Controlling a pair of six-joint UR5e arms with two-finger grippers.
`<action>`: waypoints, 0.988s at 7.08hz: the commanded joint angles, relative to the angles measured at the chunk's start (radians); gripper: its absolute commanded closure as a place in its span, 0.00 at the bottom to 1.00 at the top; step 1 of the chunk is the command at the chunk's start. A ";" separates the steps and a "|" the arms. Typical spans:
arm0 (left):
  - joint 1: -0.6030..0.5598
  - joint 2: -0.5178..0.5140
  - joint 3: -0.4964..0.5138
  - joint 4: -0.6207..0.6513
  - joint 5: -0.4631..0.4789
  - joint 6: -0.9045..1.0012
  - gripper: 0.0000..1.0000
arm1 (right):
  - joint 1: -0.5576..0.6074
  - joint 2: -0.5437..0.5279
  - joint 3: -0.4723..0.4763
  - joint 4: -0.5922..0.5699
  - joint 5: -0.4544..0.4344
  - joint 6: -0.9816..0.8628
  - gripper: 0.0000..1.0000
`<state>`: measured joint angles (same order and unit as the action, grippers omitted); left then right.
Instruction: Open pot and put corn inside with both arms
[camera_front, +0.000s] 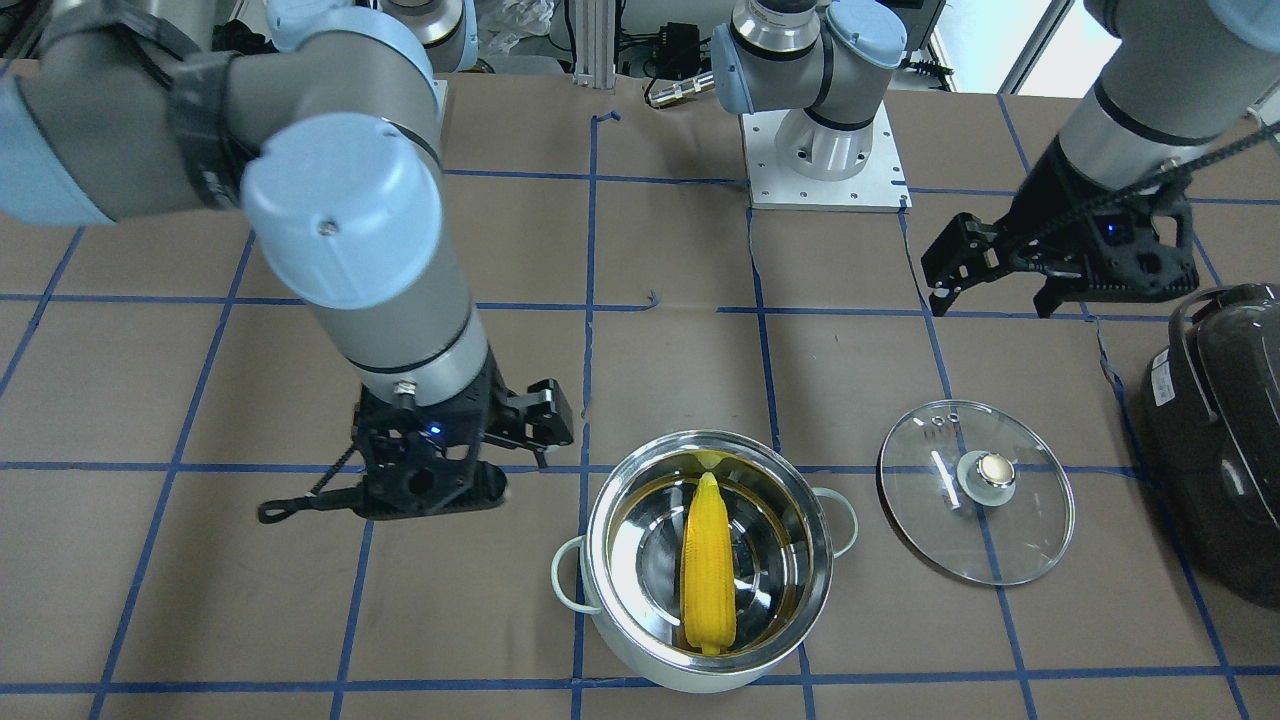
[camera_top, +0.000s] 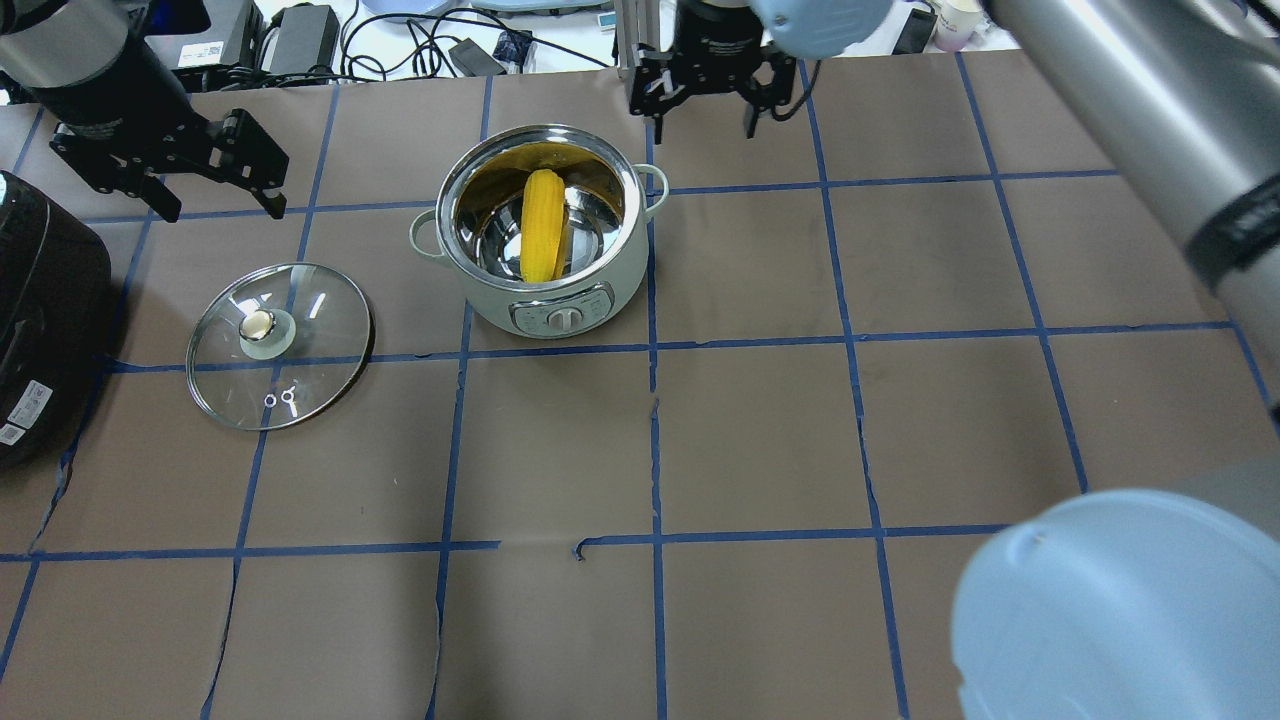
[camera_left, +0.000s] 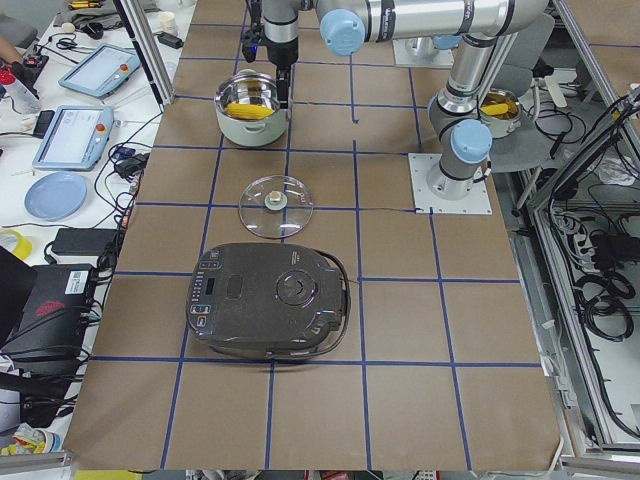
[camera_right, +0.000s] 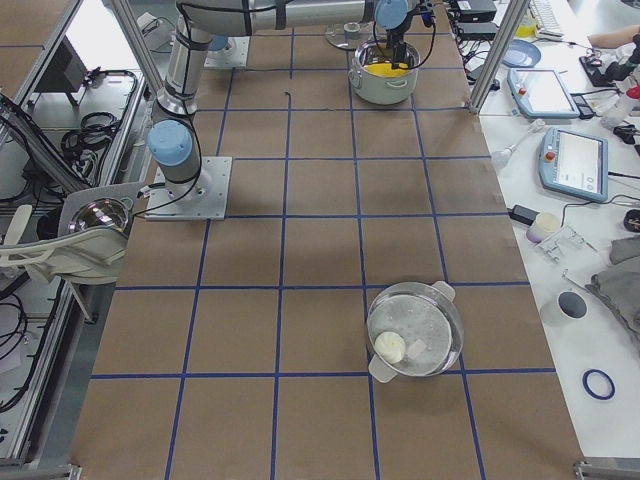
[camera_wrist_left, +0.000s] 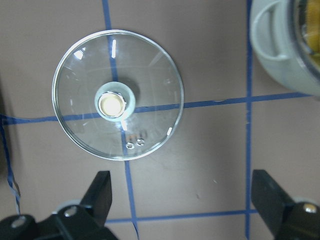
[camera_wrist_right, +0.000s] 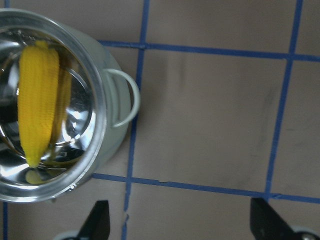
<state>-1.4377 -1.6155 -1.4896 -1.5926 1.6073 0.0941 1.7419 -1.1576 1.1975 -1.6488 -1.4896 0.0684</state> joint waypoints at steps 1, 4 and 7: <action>-0.186 0.009 0.075 -0.075 0.112 -0.175 0.00 | -0.102 -0.246 0.221 0.011 -0.011 -0.134 0.00; -0.205 0.019 0.048 -0.060 -0.012 -0.160 0.00 | -0.114 -0.376 0.344 0.015 -0.035 -0.137 0.00; -0.166 0.011 0.043 0.020 -0.012 -0.129 0.00 | -0.121 -0.378 0.369 0.000 -0.040 -0.170 0.00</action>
<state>-1.6221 -1.6028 -1.4442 -1.5943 1.5968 -0.0479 1.6214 -1.5340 1.5594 -1.6486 -1.5275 -0.0870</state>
